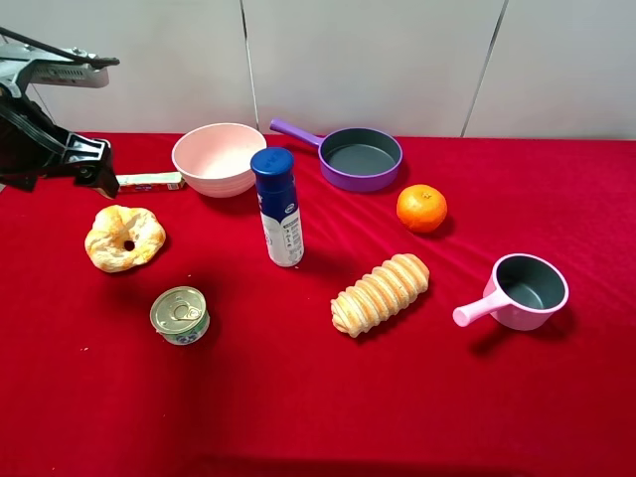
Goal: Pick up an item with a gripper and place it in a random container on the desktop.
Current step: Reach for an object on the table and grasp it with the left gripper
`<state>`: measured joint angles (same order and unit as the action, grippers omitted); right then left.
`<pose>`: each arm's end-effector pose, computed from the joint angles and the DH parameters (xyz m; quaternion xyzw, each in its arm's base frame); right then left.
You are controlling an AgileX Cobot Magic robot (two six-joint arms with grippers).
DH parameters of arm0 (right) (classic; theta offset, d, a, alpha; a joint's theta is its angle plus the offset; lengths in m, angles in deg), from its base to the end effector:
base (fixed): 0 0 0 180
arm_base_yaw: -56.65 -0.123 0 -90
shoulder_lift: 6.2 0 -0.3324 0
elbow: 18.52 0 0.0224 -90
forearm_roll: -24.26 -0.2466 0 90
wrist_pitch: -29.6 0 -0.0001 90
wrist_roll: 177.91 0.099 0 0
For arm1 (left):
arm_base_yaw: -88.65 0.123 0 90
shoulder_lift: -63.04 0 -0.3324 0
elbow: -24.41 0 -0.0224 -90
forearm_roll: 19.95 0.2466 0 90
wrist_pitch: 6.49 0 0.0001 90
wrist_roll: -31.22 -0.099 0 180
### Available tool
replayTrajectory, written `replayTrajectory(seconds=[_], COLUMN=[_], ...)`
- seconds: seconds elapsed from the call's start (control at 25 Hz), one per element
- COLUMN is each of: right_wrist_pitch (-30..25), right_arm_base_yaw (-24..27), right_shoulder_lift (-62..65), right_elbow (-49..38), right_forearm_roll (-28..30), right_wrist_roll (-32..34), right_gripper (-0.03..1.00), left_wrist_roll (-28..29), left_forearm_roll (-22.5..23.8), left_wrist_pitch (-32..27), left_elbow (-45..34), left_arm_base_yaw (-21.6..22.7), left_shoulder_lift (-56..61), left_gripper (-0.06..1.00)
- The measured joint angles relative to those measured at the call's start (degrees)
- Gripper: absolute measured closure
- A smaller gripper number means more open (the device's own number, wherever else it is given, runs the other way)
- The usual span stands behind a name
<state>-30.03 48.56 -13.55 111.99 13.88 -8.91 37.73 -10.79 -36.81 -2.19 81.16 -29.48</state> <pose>-0.0494 0.0085 0.2761 -0.1426 0.8346 0.0771 0.5264 0.2901 -0.0301 0.2699 0.0641 0.9611 0.0246 0.2677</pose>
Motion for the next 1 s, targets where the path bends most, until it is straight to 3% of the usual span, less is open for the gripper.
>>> replayTrajectory(seconds=[0.64,1.0], right_wrist_pitch=[0.00,0.00], right_arm_base_yaw=[0.00,0.00], right_shoulder_lift=[0.00,0.00], right_elbow=[0.00,0.00], right_forearm_roll=[0.00,0.00], right_wrist_roll=[0.00,0.00], right_gripper=[0.28,0.28], left_wrist_roll=[-1.21,-1.32], left_forearm_roll=[0.00,1.82], left_wrist_pitch=[-0.53,-4.51], left_elbow=[0.01,0.07], left_arm_base_yaw=[0.00,0.45], left_shoulder_lift=[0.00,0.00], left_gripper=[0.04,0.04])
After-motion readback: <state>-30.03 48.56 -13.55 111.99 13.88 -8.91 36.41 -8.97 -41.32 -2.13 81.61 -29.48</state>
